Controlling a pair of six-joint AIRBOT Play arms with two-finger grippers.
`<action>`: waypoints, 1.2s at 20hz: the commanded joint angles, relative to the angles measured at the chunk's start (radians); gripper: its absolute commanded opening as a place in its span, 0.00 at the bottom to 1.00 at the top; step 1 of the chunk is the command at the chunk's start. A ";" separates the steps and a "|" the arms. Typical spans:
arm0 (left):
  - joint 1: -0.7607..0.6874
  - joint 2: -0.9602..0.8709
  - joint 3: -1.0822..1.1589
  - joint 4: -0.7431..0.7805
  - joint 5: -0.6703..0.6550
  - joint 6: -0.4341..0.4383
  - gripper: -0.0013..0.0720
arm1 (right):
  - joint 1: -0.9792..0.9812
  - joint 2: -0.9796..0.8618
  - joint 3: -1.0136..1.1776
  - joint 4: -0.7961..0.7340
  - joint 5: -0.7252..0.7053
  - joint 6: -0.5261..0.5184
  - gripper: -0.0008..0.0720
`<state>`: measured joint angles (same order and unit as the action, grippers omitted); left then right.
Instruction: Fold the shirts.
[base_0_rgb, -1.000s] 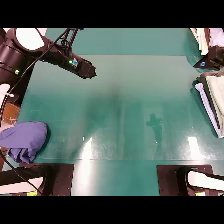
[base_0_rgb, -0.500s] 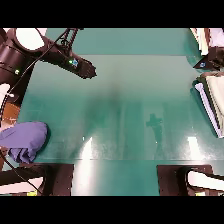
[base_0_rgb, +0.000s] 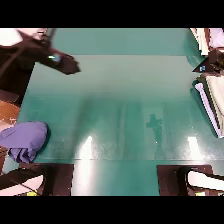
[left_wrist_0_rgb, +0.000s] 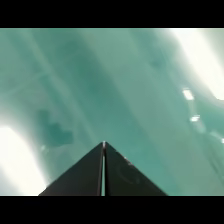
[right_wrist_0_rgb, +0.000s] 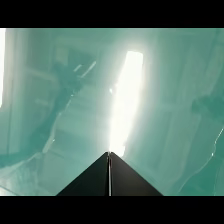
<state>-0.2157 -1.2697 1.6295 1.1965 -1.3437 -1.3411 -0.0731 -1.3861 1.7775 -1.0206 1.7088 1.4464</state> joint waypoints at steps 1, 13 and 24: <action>0.163 0.195 -0.109 0.141 -0.089 -0.014 0.06 | 0.000 0.001 0.001 0.000 0.037 0.000 0.04; 0.539 0.590 -1.001 0.376 0.066 -0.166 0.94 | 0.000 0.001 0.001 0.000 0.033 0.000 0.04; 0.507 0.591 -0.859 0.335 0.106 -0.206 0.06 | 0.000 0.001 0.001 0.007 0.014 0.000 0.04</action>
<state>0.3126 -0.6804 0.6147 1.5795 -1.2026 -1.5906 -0.0731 -1.3861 1.7775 -1.0199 1.7329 1.4456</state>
